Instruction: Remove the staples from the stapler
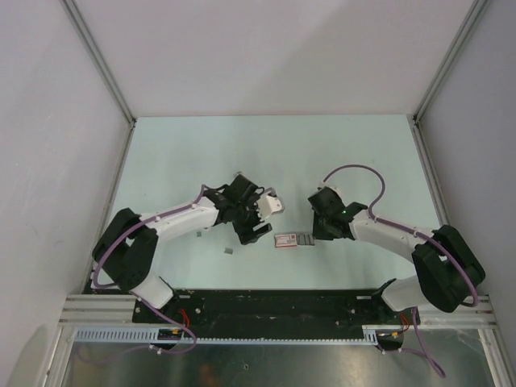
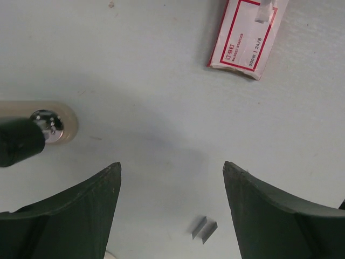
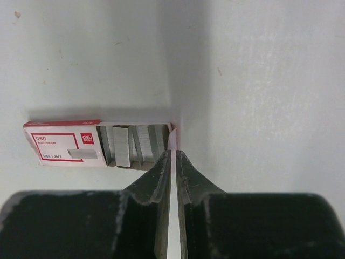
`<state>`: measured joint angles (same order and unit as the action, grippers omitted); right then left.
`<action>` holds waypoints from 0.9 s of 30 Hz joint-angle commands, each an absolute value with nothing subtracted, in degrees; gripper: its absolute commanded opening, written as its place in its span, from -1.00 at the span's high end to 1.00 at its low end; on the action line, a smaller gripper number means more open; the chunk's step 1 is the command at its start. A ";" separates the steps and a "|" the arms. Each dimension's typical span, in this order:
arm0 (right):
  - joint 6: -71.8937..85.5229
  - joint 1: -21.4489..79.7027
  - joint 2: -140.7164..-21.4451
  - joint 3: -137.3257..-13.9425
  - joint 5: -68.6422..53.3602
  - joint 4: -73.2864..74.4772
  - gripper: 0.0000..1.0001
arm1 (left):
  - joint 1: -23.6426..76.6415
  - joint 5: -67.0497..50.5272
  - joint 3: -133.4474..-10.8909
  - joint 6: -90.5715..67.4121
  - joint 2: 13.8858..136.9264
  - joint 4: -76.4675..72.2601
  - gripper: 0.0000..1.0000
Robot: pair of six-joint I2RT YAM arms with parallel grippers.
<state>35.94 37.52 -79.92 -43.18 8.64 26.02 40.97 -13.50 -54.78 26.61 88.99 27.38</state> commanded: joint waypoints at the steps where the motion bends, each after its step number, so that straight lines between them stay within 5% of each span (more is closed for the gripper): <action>1: 36.29 39.45 -82.13 -43.24 8.80 24.15 0.77 | 42.78 -12.50 -57.30 28.13 91.40 24.80 -0.61; 19: 35.73 36.87 -76.16 -43.51 5.74 24.72 0.76 | 44.88 -10.39 -56.16 29.17 89.90 22.91 -0.60; 27: 34.77 35.16 -73.85 -43.68 3.96 25.30 0.72 | 44.86 -8.51 -52.35 34.40 79.42 31.30 -0.81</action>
